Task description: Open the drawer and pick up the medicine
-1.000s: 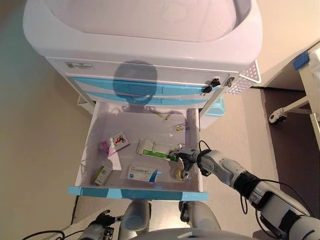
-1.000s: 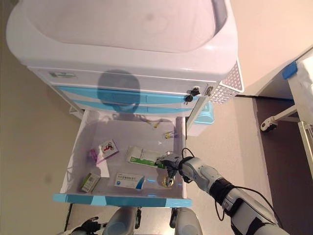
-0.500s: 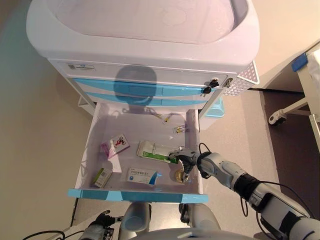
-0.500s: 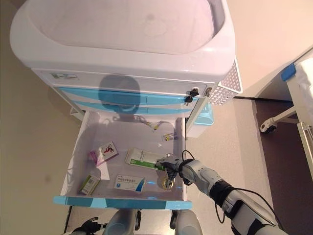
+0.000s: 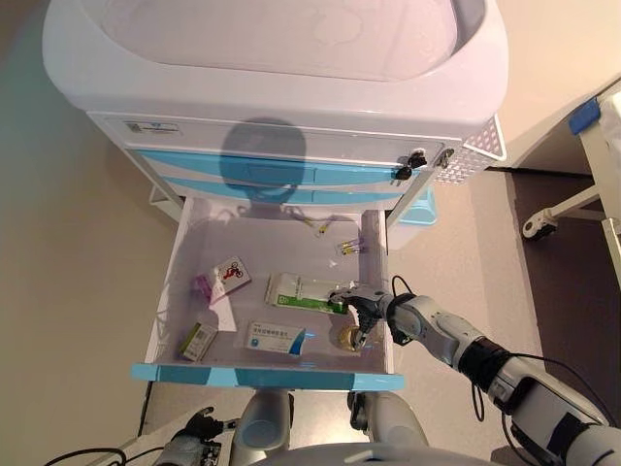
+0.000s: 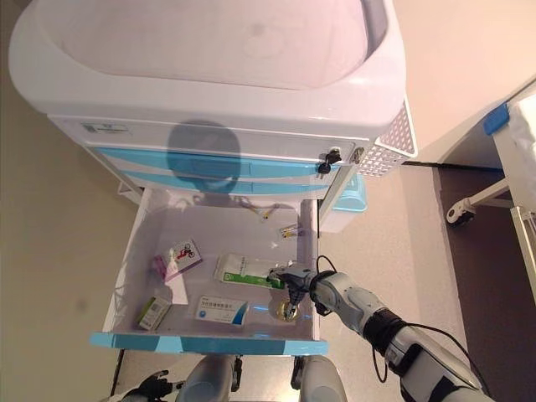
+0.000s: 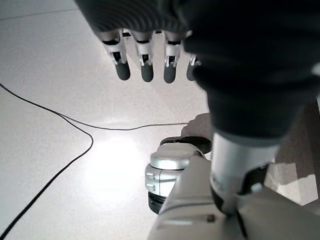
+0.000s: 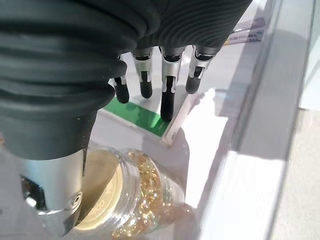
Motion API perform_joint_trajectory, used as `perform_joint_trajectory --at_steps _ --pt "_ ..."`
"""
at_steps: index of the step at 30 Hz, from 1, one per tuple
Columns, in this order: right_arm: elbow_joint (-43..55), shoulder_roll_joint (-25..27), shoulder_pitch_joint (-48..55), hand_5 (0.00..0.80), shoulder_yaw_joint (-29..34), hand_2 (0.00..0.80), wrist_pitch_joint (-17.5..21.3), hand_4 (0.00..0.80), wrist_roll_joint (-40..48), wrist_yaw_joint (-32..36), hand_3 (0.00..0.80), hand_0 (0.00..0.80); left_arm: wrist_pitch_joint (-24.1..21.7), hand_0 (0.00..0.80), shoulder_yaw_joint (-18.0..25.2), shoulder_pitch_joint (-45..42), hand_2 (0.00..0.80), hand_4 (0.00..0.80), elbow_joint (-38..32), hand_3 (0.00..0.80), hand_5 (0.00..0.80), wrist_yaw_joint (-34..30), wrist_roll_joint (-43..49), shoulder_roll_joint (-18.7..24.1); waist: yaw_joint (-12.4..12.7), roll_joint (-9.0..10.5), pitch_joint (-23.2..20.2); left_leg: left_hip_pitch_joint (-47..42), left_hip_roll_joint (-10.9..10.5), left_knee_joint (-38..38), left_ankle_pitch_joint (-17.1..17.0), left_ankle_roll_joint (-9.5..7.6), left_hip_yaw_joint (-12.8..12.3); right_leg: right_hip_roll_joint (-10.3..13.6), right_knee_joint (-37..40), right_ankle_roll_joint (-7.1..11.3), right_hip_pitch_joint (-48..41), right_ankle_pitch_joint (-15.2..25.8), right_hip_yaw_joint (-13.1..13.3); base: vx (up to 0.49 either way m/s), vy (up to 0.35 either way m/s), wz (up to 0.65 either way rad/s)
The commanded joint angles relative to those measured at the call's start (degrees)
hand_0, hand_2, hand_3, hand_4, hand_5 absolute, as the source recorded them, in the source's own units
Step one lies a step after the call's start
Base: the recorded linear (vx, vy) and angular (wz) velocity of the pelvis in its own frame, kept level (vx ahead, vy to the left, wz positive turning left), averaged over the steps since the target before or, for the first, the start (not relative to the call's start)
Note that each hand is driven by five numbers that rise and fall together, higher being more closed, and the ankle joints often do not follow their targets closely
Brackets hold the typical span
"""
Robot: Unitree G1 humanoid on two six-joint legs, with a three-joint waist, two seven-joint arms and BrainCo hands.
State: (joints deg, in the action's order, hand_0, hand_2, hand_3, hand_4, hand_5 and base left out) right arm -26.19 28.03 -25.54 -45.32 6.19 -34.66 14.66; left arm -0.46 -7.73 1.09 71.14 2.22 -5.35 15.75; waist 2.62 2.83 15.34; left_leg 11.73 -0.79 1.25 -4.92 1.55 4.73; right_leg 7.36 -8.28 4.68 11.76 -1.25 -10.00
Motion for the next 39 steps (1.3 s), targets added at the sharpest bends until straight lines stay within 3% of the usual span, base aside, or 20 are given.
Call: perform_joint_trajectory --at_steps 1,2,3,5,9,14,31,39 --pt "5.36 3.33 1.91 0.000 1.41 0.000 -1.40 0.000 2.52 0.72 0.000 0.000 -0.25 0.000 0.85 -0.51 0.000 0.000 1.31 0.000 0.000 0.09 0.40 -0.15 0.44 2.83 0.80 0.17 -2.95 2.26 3.85 -1.81 -1.72 0.34 1.87 2.44 2.19 4.79 1.84 0.000 0.000 0.00" --pt "11.04 8.43 -2.06 0.000 3.35 0.000 -1.83 0.000 8.84 4.30 0.000 0.000 -0.13 0.000 1.03 -0.64 0.000 0.000 1.10 0.000 0.000 -0.07 0.47 0.46 0.43 3.13 0.69 -0.19 -2.93 2.25 4.05 -1.71 -1.74 0.27 1.81 2.49 1.95 4.62 1.86 0.000 0.000 0.00" --pt "11.42 8.72 -2.05 0.000 3.48 0.000 -2.02 0.000 8.98 4.54 0.000 0.000 -0.12 0.000 1.01 -0.51 0.000 0.000 1.11 0.000 0.000 -0.07 0.47 0.38 0.42 3.07 0.70 -0.01 -2.98 2.20 3.81 -1.73 -1.74 0.31 1.93 2.50 2.08 4.86 1.85 0.000 0.000 0.00" --pt "22.01 14.31 -0.09 0.000 7.76 0.000 -1.13 0.000 13.23 4.22 0.000 0.000 -0.15 0.000 1.97 -0.42 0.000 0.000 0.35 0.000 0.000 -0.67 0.30 0.71 -0.11 3.57 0.56 0.02 -2.91 2.23 3.76 -1.71 -1.88 0.24 1.87 2.54 2.27 4.99 2.10 0.000 0.000 0.00" --pt "31.10 24.64 3.80 0.000 14.65 0.000 0.73 0.000 17.19 4.76 0.000 0.000 -0.54 0.000 3.32 0.22 0.000 0.000 0.80 0.000 0.000 -1.78 0.59 0.84 -0.74 4.14 0.39 -0.08 -2.79 2.26 3.82 -1.62 -2.13 0.10 1.91 2.61 2.19 5.10 2.29 -0.005 0.000 -0.03" --pt "35.37 28.35 6.14 0.000 17.55 0.000 1.50 0.000 19.56 6.38 0.000 0.000 -0.79 0.000 3.70 0.28 0.000 0.000 0.83 0.000 0.000 -2.22 1.34 0.81 -0.78 4.28 0.13 0.02 -2.74 2.50 3.91 -1.58 -2.32 0.08 1.98 2.63 2.17 5.23 2.34 -0.005 0.000 -0.03" --pt "36.33 28.29 -0.30 0.000 6.12 0.000 0.73 0.000 28.48 15.11 0.000 0.000 -1.42 0.000 2.97 -0.79 0.000 0.000 0.90 0.000 0.000 -3.39 1.55 1.09 0.07 4.31 0.07 0.33 -2.76 2.89 3.81 -1.23 -2.02 0.08 2.06 2.47 2.07 5.23 2.07 0.000 0.000 0.00" --pt "31.80 24.57 -0.33 0.000 1.61 0.000 -1.48 0.000 33.01 18.63 0.000 0.000 -1.82 0.000 2.34 -0.94 0.000 0.000 0.56 0.000 0.000 -3.87 1.57 1.25 0.29 4.04 0.23 0.55 -2.76 2.86 3.67 -1.12 -1.90 0.06 2.21 2.40 2.03 5.22 1.97 0.000 0.000 0.00"
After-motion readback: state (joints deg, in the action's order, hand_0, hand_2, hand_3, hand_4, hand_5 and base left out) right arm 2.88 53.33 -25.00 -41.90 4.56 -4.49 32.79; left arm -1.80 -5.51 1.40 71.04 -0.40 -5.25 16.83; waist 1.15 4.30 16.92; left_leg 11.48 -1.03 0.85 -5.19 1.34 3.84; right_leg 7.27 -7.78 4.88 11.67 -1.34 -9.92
